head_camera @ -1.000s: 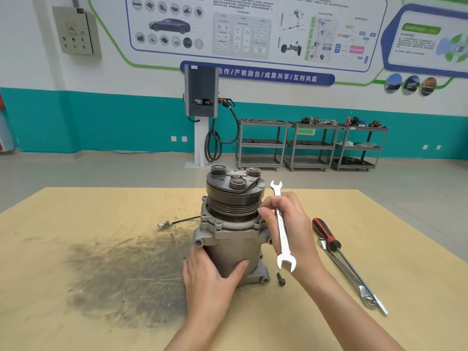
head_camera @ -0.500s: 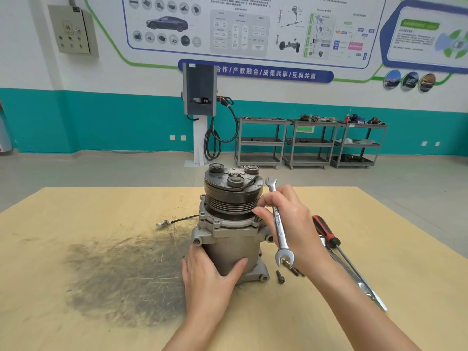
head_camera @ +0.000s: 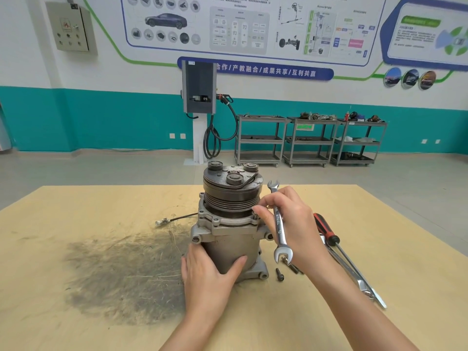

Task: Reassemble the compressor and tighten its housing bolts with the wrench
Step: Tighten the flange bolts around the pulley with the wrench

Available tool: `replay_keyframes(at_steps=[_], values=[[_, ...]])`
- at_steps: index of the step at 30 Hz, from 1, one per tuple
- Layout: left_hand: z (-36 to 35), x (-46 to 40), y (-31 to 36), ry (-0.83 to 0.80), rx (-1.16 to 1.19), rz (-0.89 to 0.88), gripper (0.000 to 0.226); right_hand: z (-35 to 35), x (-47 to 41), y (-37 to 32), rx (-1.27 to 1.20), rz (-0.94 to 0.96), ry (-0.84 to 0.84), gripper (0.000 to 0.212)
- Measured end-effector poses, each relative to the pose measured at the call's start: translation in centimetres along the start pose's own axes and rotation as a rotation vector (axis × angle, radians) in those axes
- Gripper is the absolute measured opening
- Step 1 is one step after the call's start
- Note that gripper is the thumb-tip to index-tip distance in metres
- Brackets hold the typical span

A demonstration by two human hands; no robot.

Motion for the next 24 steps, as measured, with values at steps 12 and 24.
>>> replay_keyframes(at_steps=[12,24], values=[[0.0,0.0,0.0,0.003,-0.02,0.008,0.084,0.5,0.1,-0.9,0.026,0.0,0.004,0.015],[0.0,0.0,0.1,0.005,-0.007,0.002,0.086,0.1,0.4,-0.9,-0.012,-0.054,0.09,0.025]])
Point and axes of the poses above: each hand's wrist, its own x-axis away from the middle knuckle, its own z-axis out of the back of the hand, y = z × x, the point moved 1 cm from there along -x, towards the middle knuckle, and after that the axes turned 15 degrees about x, right-handed, at the moved point
